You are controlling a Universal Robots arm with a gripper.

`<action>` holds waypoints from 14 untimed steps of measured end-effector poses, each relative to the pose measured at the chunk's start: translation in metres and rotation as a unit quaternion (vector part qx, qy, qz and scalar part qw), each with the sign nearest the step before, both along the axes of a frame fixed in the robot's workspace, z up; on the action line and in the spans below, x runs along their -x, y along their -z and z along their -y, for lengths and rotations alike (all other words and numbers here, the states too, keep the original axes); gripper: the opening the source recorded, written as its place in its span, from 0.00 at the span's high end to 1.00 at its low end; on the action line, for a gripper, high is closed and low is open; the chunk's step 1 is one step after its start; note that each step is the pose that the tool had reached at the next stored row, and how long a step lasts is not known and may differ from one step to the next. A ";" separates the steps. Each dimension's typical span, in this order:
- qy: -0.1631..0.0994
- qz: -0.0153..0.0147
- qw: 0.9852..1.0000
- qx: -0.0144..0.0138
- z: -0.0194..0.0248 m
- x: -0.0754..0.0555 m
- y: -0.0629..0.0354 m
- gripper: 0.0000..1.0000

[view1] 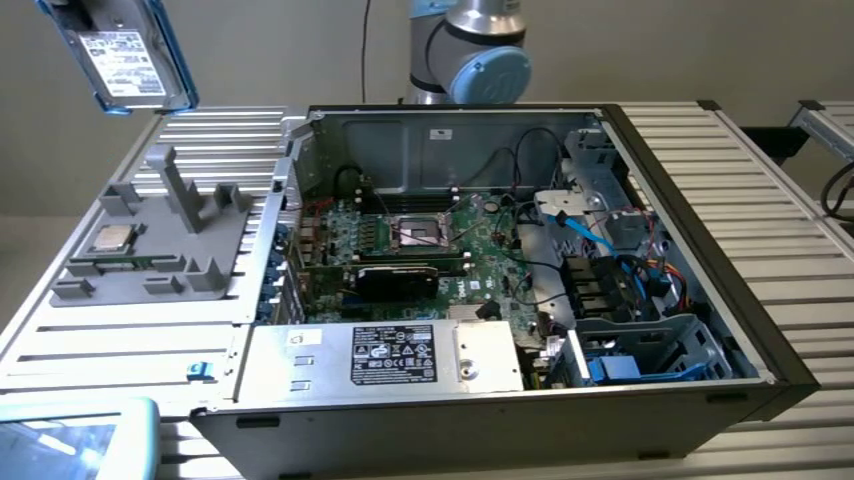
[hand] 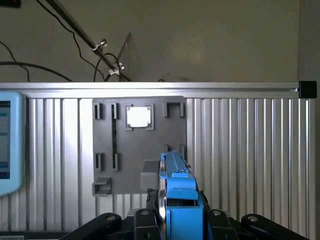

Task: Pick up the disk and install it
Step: 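Pick up the disk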

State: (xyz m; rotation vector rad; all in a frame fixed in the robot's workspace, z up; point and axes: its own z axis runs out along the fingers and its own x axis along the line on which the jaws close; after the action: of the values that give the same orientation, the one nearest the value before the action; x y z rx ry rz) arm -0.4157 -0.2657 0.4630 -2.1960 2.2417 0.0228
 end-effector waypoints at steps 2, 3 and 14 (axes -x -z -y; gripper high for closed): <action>0.000 0.000 1.000 0.000 0.0014 -0.005 -0.0024 0.63; 0.000 0.000 1.000 0.000 0.0021 -0.007 -0.0035 0.63; 0.000 0.000 1.000 0.000 0.0112 -0.034 -0.0155 0.63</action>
State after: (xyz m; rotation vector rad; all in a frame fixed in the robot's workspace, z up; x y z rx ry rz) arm -0.3817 -0.2770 0.4785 -2.1959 2.2417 0.0228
